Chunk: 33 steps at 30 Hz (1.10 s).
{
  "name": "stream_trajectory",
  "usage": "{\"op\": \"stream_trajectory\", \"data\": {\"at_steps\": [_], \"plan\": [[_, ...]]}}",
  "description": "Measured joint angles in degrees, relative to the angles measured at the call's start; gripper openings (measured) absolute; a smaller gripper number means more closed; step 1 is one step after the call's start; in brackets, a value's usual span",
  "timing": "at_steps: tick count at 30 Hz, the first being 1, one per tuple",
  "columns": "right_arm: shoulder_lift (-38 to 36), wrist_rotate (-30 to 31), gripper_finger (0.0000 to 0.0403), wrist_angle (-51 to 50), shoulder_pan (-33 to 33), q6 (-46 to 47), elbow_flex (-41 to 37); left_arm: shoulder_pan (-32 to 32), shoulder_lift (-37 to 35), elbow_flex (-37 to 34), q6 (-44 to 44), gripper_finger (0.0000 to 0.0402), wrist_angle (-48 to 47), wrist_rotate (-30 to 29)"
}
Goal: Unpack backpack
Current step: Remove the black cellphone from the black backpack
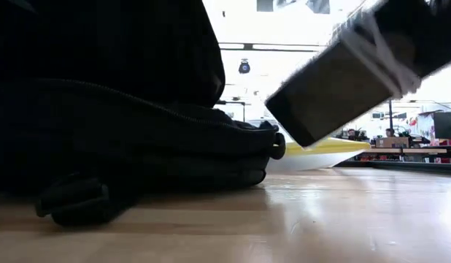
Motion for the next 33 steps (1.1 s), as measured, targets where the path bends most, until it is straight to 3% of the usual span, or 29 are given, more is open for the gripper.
{"op": "stream_trajectory", "data": {"at_steps": [14, 19, 26, 29, 33], "plan": [[-16.6, -2.6, 0.0018, -0.2, -9.0, 14.8, -32.1, 0.2, 0.2, 0.0, -1.5, 0.0, -1.9, 1.0], [-22.9, -9.0, 0.0018, -0.2, -11.1, 21.9, -41.8, 0.2, 0.2, 0.0, -2.0, 0.0, -1.9, 1.8], [-25.7, -11.8, 0.0018, 0.6, -12.9, 30.5, -50.8, 0.2, 0.2, 0.0, -2.0, 0.0, -1.9, 1.8], [-25.8, -11.8, 0.0018, 1.3, -15.3, 31.0, -54.1, 0.2, 0.2, 0.0, -2.1, 0.0, -1.9, 1.8], [-25.8, -12.1, 0.0018, 10.0, -19.6, 28.2, -59.3, 0.2, 0.2, 0.0, -2.3, 0.0, -1.9, 1.8]]}}
